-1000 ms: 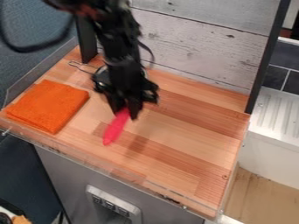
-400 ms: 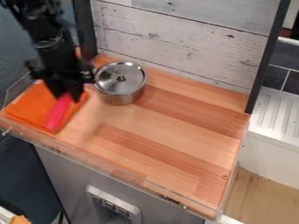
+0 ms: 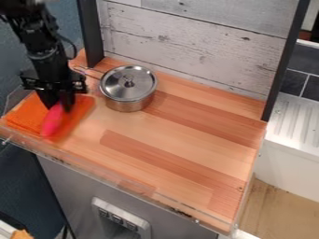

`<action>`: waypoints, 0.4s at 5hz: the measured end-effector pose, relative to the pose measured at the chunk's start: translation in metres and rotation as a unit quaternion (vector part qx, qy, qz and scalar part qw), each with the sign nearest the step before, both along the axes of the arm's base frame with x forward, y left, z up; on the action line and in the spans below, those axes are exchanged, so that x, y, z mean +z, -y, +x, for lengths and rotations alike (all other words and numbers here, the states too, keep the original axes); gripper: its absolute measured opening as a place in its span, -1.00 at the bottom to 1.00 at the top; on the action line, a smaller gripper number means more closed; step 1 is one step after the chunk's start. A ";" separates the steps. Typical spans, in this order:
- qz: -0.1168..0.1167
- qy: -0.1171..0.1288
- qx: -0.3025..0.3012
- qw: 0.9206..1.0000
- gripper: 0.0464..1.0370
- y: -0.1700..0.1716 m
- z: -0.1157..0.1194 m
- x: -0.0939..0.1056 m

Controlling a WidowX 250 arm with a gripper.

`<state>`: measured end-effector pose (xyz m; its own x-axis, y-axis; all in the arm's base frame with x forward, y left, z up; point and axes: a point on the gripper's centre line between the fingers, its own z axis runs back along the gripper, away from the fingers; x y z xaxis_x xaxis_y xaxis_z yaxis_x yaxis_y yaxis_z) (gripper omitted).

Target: TAKE THE RED FORK AND PUT IT ON TOP OF THE ORANGE TOWEL

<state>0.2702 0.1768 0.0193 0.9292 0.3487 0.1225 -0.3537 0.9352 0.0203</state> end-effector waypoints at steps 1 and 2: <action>0.009 -0.027 -0.008 1.000 -0.41 -0.014 0.008 -0.015; 0.021 -0.036 -0.021 0.999 -0.41 -0.025 0.019 -0.017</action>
<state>0.2893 0.2022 0.0027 0.9501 0.3046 0.0677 -0.3097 0.9471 0.0844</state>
